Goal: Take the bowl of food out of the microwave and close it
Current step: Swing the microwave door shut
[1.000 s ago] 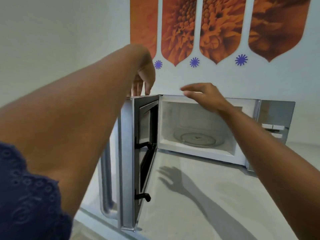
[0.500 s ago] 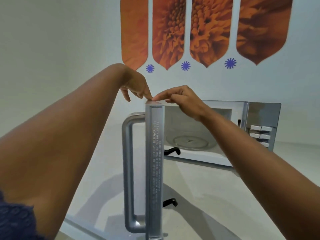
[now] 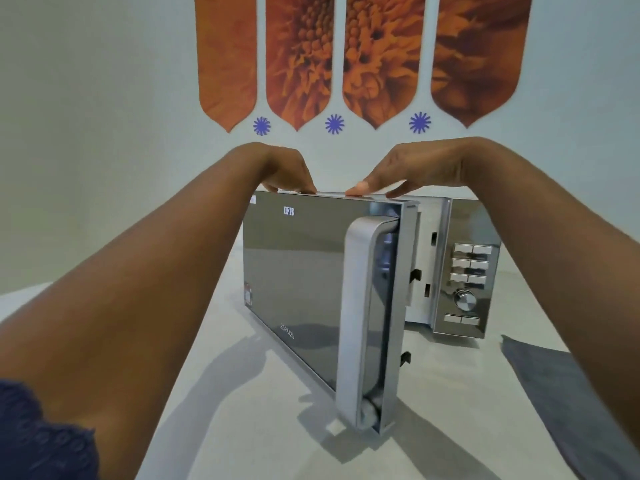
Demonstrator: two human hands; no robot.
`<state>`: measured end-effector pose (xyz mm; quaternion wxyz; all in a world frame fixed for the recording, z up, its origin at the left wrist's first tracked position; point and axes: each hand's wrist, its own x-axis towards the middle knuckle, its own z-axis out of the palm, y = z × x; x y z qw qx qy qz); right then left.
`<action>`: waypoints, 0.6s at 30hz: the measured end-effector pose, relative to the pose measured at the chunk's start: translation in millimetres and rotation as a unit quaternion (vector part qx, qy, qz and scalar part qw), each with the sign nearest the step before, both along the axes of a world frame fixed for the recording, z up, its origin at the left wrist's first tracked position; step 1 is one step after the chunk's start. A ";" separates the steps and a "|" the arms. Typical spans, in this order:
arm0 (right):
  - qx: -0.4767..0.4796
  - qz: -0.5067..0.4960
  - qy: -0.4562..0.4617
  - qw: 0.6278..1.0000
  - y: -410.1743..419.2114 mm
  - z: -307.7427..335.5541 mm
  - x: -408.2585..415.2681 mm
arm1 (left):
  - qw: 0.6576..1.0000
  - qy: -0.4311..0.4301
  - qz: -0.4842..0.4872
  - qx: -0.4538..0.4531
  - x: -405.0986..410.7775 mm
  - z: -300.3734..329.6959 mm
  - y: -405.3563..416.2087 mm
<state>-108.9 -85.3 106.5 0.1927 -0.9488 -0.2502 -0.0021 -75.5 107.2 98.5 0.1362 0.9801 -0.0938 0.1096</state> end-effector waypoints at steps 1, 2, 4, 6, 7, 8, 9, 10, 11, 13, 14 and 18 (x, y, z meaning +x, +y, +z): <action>-0.012 -0.015 -0.007 1.000 -2.9 0.7 1.0 | 1.000 -0.021 -0.003 0.007 4.2 -2.2 -2.8; -0.018 -0.026 -0.008 0.999 -5.8 0.6 1.8 | 0.999 -0.044 -0.005 0.012 8.7 -4.4 -5.9; -0.028 -0.045 -0.006 0.999 -9.8 0.3 4.5 | 0.996 -0.088 -0.009 0.016 18.6 -8.6 -12.3; -0.044 -0.060 -0.017 0.997 -13.4 0.8 7.1 | 0.992 -0.122 -0.017 0.012 26.6 -13.4 -18.4; -0.055 -0.067 -0.030 0.996 -14.9 1.2 8.5 | 0.991 -0.135 -0.022 0.007 29.4 -16.1 -20.4; -0.067 -0.076 -0.044 0.994 -16.9 1.8 10.2 | 0.989 -0.146 -0.028 -0.001 32.5 -19.2 -22.5; -0.081 -0.085 -0.058 0.991 -19.1 2.2 13.0 | 0.987 -0.155 -0.035 -0.008 36.0 -22.2 -24.0; -0.097 -0.094 -0.070 0.988 -21.0 2.0 16.2 | 0.986 -0.163 -0.041 -0.015 38.3 -25.8 -25.3; -0.111 -0.100 -0.079 0.986 -22.6 1.3 19.7 | 0.984 -0.173 -0.045 -0.020 39.5 -30.1 -26.4; -0.135 -0.111 -0.099 0.980 -25.1 -1.3 28.8 | 0.978 -0.200 -0.054 -0.025 44.5 -39.0 -29.7; -0.147 -0.117 -0.111 0.976 -25.8 -2.5 32.7 | 0.975 -0.213 -0.056 -0.026 47.2 -43.8 -31.5; -0.187 -0.146 -0.150 0.960 -25.9 -6.7 42.9 | 0.967 -0.245 -0.054 -0.033 60.1 -59.5 -38.5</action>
